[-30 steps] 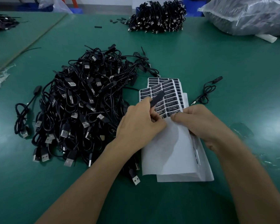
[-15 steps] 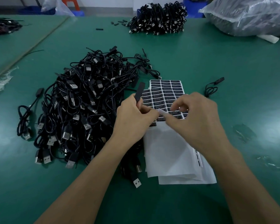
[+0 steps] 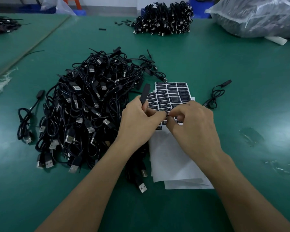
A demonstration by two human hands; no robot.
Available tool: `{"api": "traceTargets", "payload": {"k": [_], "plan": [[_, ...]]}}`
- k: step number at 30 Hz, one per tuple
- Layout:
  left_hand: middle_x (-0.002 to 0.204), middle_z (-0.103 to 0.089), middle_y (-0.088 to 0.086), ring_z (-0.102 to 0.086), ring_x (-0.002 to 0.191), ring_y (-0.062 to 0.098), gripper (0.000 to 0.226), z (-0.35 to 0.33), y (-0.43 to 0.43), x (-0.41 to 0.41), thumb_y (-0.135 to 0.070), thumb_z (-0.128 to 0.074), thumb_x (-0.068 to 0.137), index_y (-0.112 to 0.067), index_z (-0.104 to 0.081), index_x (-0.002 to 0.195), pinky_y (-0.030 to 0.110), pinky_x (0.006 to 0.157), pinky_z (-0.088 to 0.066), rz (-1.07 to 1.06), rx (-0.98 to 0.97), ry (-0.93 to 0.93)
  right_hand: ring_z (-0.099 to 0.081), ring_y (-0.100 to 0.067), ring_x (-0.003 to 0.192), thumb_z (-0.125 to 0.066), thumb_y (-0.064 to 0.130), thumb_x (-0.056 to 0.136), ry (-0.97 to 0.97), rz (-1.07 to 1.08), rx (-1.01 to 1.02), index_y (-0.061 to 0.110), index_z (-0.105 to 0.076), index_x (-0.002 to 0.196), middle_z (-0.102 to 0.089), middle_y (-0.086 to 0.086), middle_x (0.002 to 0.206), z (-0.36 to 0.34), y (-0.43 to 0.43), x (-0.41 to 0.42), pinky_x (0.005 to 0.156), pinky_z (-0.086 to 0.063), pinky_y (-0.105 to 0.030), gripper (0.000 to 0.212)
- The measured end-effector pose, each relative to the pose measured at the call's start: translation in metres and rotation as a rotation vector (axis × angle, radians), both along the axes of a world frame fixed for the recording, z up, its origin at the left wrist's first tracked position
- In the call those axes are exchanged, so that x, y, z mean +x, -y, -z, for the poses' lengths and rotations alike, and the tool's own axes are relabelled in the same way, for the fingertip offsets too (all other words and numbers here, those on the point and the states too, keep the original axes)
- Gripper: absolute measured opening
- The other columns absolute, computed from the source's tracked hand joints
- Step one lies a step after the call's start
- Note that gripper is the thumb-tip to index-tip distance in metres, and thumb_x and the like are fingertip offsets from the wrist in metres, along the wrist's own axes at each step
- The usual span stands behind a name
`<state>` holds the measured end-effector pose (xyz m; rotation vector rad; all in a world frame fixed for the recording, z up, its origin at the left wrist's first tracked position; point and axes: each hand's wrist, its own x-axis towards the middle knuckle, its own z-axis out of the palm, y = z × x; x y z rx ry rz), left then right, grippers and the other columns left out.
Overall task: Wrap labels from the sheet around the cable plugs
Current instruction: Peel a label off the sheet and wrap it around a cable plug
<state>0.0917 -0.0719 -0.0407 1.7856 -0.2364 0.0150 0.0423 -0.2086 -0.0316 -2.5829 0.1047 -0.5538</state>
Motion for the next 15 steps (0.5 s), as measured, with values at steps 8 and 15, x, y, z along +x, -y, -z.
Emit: {"api": "traceTargets", "payload": {"k": [8, 15], "plan": [[0.07, -0.059, 0.014, -0.044, 0.057, 0.012, 0.039, -0.007, -0.003, -0.003, -0.033, -0.033, 0.091, -0.026, -0.05, 0.057, 0.033, 0.064, -0.037, 0.094, -0.032, -0.029, -0.041, -0.001, 0.046, -0.075, 0.015, 0.085, -0.143, -0.029, 1.013, 0.023, -0.075, 0.065, -0.049, 0.012, 0.05, -0.012, 0.014, 0.005, 0.04, -0.031, -0.011, 0.022], [0.079, -0.045, 0.004, -0.049, 0.068, 0.011, 0.038, 0.0, -0.006, 0.002, -0.021, -0.048, 0.104, 0.008, -0.062, 0.084, 0.023, 0.052, -0.047, 0.178, -0.005, 0.027, -0.058, -0.007, 0.061, -0.071, 0.01, 0.087, -0.239, -0.128, 1.342, 0.02, -0.074, 0.07, -0.063, 0.004, 0.067, -0.017, 0.013, 0.006, 0.045, -0.039, -0.016, 0.02]]}}
